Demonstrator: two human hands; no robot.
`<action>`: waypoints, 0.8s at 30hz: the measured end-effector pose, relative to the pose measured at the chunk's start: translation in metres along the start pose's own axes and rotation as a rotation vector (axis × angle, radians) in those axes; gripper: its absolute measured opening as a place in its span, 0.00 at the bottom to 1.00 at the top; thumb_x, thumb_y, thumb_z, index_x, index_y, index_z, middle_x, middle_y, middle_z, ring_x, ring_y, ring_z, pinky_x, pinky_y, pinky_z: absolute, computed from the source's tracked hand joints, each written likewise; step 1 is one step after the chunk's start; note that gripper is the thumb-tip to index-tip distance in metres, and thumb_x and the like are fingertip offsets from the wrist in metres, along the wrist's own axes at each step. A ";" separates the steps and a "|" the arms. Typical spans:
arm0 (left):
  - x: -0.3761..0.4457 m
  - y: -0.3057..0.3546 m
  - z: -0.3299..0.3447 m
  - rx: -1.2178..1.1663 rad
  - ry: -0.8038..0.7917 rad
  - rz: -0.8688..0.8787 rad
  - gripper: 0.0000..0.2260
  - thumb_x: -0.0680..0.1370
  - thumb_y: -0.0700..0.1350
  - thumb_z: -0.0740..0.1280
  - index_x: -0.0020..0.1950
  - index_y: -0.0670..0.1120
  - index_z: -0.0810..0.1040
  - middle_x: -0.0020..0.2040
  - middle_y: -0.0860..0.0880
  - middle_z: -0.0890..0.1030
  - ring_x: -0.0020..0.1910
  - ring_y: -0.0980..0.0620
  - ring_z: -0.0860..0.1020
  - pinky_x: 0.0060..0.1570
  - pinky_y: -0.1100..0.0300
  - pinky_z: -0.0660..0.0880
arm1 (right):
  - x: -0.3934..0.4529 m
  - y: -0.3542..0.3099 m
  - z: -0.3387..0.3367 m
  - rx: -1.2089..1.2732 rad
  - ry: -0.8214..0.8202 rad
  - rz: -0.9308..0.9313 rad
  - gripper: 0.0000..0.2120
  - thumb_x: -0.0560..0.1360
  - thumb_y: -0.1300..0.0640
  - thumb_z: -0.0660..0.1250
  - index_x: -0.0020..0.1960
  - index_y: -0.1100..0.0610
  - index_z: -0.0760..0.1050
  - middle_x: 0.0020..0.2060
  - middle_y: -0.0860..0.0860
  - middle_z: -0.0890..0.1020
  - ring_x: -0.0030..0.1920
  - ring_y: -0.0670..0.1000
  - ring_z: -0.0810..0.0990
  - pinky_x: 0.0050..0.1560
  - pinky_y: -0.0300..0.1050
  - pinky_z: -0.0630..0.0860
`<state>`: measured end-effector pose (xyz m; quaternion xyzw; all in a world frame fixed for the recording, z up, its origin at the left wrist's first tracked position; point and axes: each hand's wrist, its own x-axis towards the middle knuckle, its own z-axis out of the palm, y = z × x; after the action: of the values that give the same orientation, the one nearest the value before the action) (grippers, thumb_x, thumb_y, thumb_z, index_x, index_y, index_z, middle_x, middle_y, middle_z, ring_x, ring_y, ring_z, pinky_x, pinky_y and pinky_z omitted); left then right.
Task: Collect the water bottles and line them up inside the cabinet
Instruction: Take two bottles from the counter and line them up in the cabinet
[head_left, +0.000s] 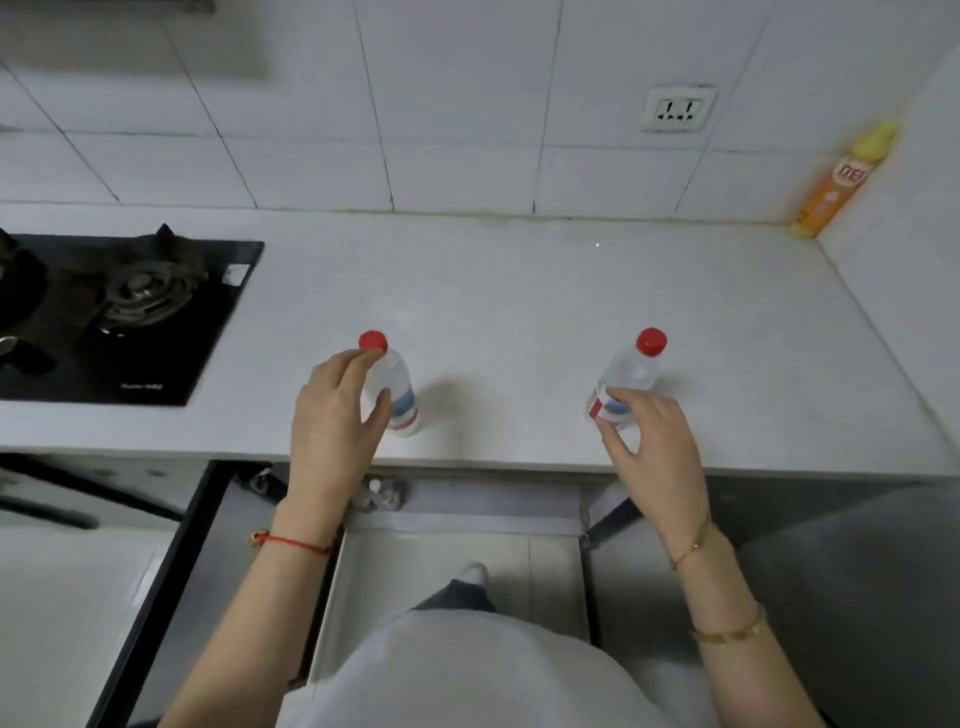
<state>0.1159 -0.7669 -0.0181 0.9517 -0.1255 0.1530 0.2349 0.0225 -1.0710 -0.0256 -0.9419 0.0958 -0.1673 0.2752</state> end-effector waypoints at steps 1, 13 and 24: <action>0.014 -0.002 0.004 -0.001 -0.017 -0.017 0.20 0.75 0.42 0.71 0.67 0.45 0.74 0.64 0.46 0.77 0.59 0.45 0.75 0.57 0.52 0.75 | 0.015 0.000 0.001 0.006 0.013 0.010 0.16 0.77 0.54 0.67 0.64 0.55 0.74 0.58 0.50 0.79 0.56 0.42 0.71 0.58 0.33 0.70; 0.058 0.001 0.030 -0.045 -0.118 -0.243 0.20 0.75 0.38 0.70 0.67 0.44 0.75 0.59 0.44 0.79 0.58 0.43 0.73 0.51 0.52 0.74 | 0.091 0.037 -0.006 -0.185 0.082 0.099 0.17 0.75 0.53 0.68 0.62 0.57 0.75 0.58 0.55 0.78 0.58 0.56 0.73 0.57 0.50 0.76; 0.029 0.028 0.018 -0.116 -0.028 -0.329 0.17 0.74 0.36 0.71 0.62 0.45 0.79 0.53 0.48 0.81 0.53 0.48 0.76 0.54 0.60 0.70 | 0.088 0.051 -0.016 0.010 -0.109 0.032 0.15 0.74 0.56 0.70 0.58 0.59 0.75 0.52 0.53 0.77 0.50 0.53 0.78 0.51 0.42 0.74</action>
<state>0.1380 -0.8040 -0.0116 0.9462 0.0202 0.0919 0.3095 0.0934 -1.1451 -0.0182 -0.9465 0.0948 -0.1119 0.2874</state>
